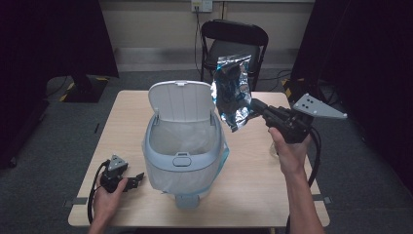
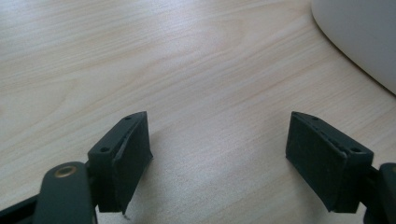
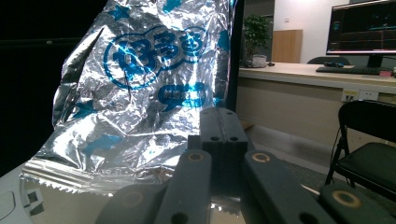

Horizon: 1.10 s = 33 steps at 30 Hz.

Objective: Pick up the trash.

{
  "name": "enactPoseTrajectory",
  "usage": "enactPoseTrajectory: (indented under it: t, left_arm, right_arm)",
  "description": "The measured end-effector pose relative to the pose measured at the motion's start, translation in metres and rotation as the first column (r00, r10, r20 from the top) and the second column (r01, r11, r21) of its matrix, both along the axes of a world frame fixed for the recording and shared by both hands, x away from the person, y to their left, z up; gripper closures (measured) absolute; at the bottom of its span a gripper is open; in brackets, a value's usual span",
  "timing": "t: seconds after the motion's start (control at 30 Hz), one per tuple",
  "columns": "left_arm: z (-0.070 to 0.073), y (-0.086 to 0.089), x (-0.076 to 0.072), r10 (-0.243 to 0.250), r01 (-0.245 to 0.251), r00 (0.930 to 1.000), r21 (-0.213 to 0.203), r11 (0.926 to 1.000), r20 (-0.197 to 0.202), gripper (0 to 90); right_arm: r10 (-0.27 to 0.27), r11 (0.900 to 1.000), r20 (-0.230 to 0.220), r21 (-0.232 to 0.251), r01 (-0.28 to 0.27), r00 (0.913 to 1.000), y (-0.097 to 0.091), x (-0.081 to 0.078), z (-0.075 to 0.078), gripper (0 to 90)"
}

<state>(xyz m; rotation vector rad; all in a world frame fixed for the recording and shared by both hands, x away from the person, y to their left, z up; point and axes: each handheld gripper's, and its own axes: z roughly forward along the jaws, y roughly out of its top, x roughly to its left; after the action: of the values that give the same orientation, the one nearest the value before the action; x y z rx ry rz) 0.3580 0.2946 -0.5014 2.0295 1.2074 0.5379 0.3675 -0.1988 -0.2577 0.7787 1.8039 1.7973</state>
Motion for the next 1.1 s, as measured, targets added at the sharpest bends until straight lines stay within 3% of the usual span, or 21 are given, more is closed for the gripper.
enactPoseTrajectory:
  t: [0.27, 0.43, 0.73, 1.1]
  left_arm:
    - [0.0, 0.0, 0.0, -0.001, 0.001, 1.0, -0.001, 1.0, 0.0, 21.4]
    - [0.0, 0.0, 0.0, 0.0, 0.0, 1.0, -0.001, 1.0, 0.001, 21.4]
    - [0.0, 0.0, 0.0, 0.001, -0.001, 1.0, -0.002, 1.0, 0.0, 21.4]
    - [0.0, 0.0, 0.0, 0.0, 0.0, 1.0, -0.001, 1.0, 0.0, 21.4]
  right_arm:
    - [0.046, 0.9989, 0.033, -0.009, -0.046, 0.9984, 0.02, -0.005, 0.006, 90.0]
    - [0.089, 0.9954, 0.036, -0.039, -0.087, 0.9954, 0.038, -0.006, 0.007, 90.0]
    - [0.129, 0.9862, 0.013, -0.107, -0.127, 0.9916, 0.066, -0.003, 0.003, 90.0]
    - [0.146, 0.9774, -0.018, -0.152, -0.147, 0.9891, 0.089, 0.002, -0.007, 90.0]
